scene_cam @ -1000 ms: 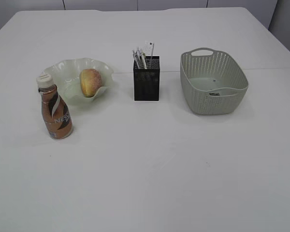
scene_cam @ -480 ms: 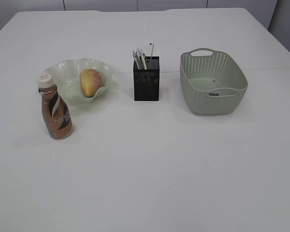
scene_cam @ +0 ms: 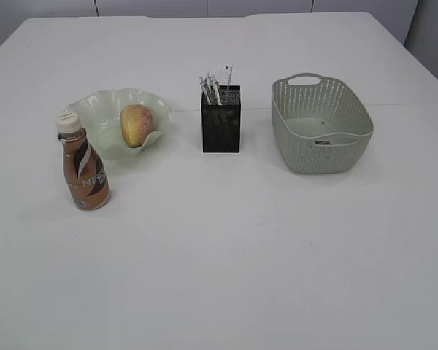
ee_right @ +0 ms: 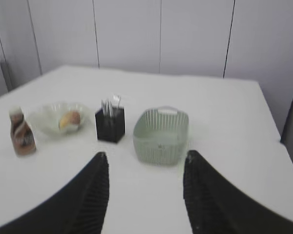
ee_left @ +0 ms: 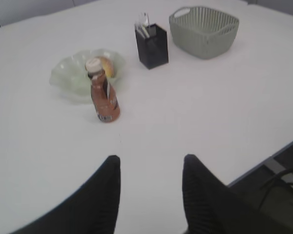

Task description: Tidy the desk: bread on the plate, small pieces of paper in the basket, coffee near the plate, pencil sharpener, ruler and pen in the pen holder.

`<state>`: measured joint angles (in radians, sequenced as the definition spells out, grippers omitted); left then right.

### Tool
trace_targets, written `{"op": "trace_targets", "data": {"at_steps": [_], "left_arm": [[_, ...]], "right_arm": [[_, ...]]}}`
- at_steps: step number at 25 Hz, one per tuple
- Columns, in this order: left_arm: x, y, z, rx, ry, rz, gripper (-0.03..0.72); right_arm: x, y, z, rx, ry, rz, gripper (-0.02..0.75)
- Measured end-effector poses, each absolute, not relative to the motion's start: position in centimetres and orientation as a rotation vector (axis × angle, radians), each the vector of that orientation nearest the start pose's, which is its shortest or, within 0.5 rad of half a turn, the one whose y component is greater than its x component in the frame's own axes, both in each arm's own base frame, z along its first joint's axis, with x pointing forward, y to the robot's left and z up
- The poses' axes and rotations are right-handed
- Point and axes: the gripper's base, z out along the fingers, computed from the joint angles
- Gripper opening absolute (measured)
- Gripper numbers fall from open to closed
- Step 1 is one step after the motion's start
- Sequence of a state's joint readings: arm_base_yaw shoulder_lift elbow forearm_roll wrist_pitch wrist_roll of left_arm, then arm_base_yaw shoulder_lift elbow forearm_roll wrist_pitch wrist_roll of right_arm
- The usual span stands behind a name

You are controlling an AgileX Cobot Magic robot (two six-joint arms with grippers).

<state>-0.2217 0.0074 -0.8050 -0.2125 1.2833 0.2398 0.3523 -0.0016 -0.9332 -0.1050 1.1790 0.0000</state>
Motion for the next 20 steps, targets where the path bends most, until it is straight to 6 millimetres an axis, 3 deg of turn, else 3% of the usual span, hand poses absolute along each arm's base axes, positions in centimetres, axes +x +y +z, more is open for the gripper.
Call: {"op": "trace_targets", "data": {"at_steps": [8,14,20], "left_arm": [[-1.8,-1.6,27.9,0.530,2.047,-0.259,0.307],[-1.5,-1.7,27.8,0.524,2.038,-0.258,0.307],[-1.5,-1.7,27.8,0.524,2.035,-0.257,0.307]], "right_arm": [[-3.8,-1.7,30.5,-0.418,2.015,0.139,0.395],[-1.6,-0.4,27.1,-0.498,2.084,0.167,0.395],[-1.2,-0.2,26.6,-0.500,2.083,0.172,0.395]]}}
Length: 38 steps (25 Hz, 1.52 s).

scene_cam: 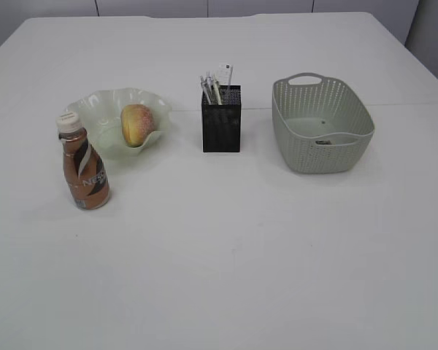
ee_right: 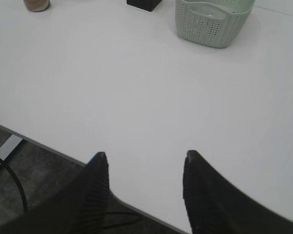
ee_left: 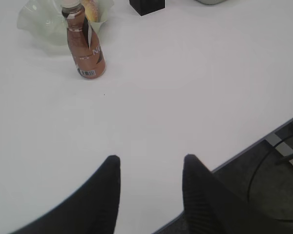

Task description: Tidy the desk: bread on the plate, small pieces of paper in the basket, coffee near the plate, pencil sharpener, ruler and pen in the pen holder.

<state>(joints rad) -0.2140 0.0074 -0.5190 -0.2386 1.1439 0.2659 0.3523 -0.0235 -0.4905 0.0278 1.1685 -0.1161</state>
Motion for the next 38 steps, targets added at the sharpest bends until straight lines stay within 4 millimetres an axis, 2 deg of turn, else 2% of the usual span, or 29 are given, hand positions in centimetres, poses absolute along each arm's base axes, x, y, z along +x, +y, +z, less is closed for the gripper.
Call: {"op": "trace_targets", "data": {"at_steps": [14,20,24,38], "left_arm": [[-1.43,-1.69,27.78,0.497,2.041,-0.237,0.307],[-1.11,-1.92,27.78,0.312,2.071,-0.129,0.307],[-0.97,-1.97,27.78,0.243,2.079,-0.088,0.307],[-1.10,-1.91,27.78,0.309,2.071,-0.126,0.307]], "right_arm": [[-1.13,-0.38,26.55,-0.442,2.096,0.138,0.396],[-1.17,-0.13,26.57,-0.210,2.126,0.011,0.395],[-1.18,-0.03,26.57,-0.120,2.133,-0.039,0.395],[-1.18,-0.01,26.57,-0.108,2.134,-0.045,0.395]]}}
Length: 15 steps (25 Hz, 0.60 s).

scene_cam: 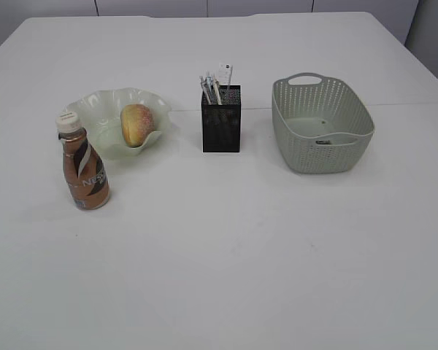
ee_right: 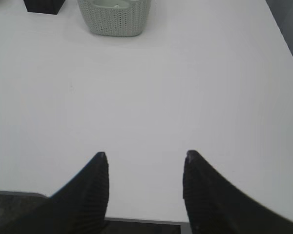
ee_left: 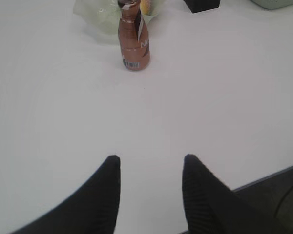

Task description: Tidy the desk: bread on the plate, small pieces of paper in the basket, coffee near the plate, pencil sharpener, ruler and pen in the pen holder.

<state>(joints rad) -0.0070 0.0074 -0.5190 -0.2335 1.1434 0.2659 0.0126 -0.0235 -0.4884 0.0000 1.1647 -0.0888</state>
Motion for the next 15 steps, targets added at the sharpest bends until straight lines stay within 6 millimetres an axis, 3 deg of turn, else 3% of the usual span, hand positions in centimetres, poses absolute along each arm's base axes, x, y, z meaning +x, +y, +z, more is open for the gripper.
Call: {"op": "trace_targets", "data": {"at_steps": [15], "left_arm": [[-1.11,-1.90,27.78,0.313,2.071,-0.129,0.307]], "right_arm": [[-1.18,-0.01,26.57,-0.108,2.134,-0.045,0.395]]}}
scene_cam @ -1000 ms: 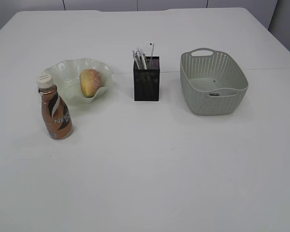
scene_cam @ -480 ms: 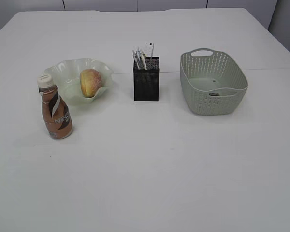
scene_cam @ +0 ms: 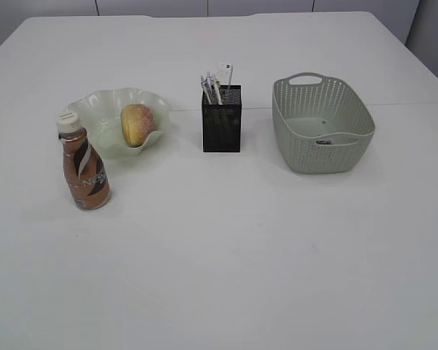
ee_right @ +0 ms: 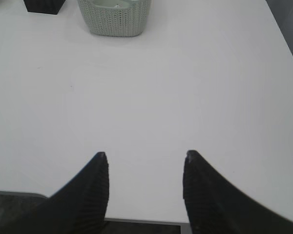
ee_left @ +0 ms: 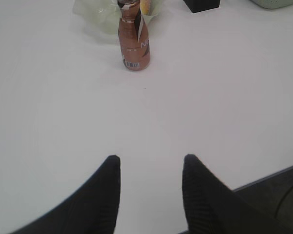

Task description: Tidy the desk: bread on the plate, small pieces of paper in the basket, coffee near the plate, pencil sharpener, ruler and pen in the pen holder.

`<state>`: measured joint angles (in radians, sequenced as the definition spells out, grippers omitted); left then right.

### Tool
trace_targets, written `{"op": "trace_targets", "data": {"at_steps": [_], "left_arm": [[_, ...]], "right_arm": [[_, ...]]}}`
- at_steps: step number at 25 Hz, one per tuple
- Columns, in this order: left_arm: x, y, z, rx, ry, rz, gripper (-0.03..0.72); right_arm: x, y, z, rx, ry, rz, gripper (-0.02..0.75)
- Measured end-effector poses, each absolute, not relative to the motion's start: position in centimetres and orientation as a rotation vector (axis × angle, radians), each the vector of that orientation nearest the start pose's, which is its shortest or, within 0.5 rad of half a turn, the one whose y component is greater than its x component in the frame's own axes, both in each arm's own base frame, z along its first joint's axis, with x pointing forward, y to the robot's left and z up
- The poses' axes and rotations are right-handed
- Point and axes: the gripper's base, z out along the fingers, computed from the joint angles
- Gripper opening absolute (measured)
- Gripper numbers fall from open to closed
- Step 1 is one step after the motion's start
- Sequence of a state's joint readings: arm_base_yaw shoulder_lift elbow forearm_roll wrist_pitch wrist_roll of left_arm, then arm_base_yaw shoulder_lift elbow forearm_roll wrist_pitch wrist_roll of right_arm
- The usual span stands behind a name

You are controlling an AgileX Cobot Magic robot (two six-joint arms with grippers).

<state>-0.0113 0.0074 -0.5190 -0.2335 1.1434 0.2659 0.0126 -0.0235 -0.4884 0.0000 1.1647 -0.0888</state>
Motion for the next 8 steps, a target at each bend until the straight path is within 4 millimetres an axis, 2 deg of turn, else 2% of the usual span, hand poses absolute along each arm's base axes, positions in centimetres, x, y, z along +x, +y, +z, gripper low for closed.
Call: {"op": "trace_targets", "data": {"at_steps": [8], "left_arm": [[-1.11,-1.90,27.78,0.313,2.071,-0.129,0.307]], "right_arm": [[-1.18,-0.01,26.57,-0.108,2.134,-0.045,0.395]]}}
